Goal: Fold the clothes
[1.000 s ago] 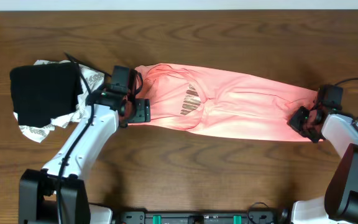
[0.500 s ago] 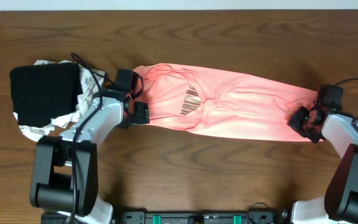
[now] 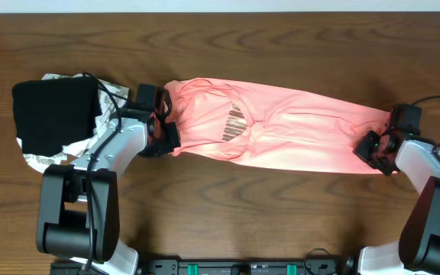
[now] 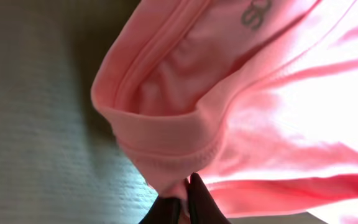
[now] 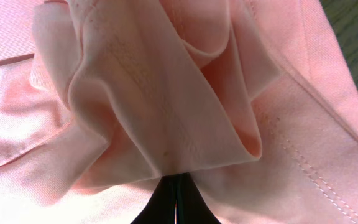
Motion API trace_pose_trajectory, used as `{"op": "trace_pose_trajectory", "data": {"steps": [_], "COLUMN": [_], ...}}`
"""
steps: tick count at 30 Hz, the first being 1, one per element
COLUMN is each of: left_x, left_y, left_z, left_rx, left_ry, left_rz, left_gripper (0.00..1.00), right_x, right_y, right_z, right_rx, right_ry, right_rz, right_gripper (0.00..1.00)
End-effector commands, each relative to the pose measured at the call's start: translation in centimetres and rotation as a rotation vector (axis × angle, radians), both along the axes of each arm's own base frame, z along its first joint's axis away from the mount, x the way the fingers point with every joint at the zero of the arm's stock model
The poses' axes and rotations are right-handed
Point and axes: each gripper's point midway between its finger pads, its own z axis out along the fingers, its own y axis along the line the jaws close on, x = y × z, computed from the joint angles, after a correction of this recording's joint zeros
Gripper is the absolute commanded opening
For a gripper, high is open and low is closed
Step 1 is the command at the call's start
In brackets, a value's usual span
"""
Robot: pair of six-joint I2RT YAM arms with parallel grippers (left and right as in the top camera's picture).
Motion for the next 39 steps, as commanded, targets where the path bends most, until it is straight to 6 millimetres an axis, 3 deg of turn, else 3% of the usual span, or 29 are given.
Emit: {"op": "trace_pose_trajectory", "data": {"steps": [1, 7, 11, 17, 22, 28, 32, 34, 35, 39], "left_x": [-1.0, -0.5, 1.8, 6.7, 7.4, 7.6, 7.4, 7.3, 7.2, 7.3], "left_y": [-0.6, 0.7, 1.2, 1.8, 4.2, 4.7, 4.7, 4.8, 4.8, 4.9], "left_z": [0.2, 2.2, 3.6, 5.0, 4.7, 3.4, 1.8, 1.2, 0.9, 0.7], "left_rx": [-0.058, -0.09, -0.155, -0.193, -0.095, -0.063, -0.048, -0.038, -0.035, -0.011], "left_ry": [0.069, 0.149, 0.115, -0.09, -0.144, -0.132, -0.099, -0.086, -0.079, -0.088], "left_rz": [0.105, 0.4, 0.552, 0.568, 0.69, 0.725, 0.724, 0.724, 0.724, 0.65], "left_gripper": [0.06, 0.06, 0.06, 0.06, 0.06, 0.07, 0.32, 0.52, 0.57, 0.59], "right_x": [-3.0, -3.0, -3.0, -3.0, -3.0, -3.0, -3.0, -3.0, -3.0, -3.0], "right_y": [-0.7, -0.7, -0.7, -0.7, -0.7, -0.7, -0.5, -0.5, -0.5, -0.5], "right_z": [-1.9, -1.9, -1.9, -1.9, -1.9, -1.9, -1.9, -1.9, -1.9, -1.9], "right_rx": [-0.025, -0.025, -0.025, -0.025, -0.025, -0.025, -0.017, -0.014, -0.014, -0.015], "right_ry": [0.112, 0.111, 0.112, 0.111, 0.112, 0.111, 0.109, 0.109, 0.109, 0.109], "right_rz": [-0.043, -0.043, -0.043, -0.043, -0.043, -0.043, -0.041, -0.041, -0.041, -0.041], "right_gripper": [0.02, 0.02, 0.02, 0.02, 0.02, 0.02, 0.02, 0.01, 0.01, 0.01]}}
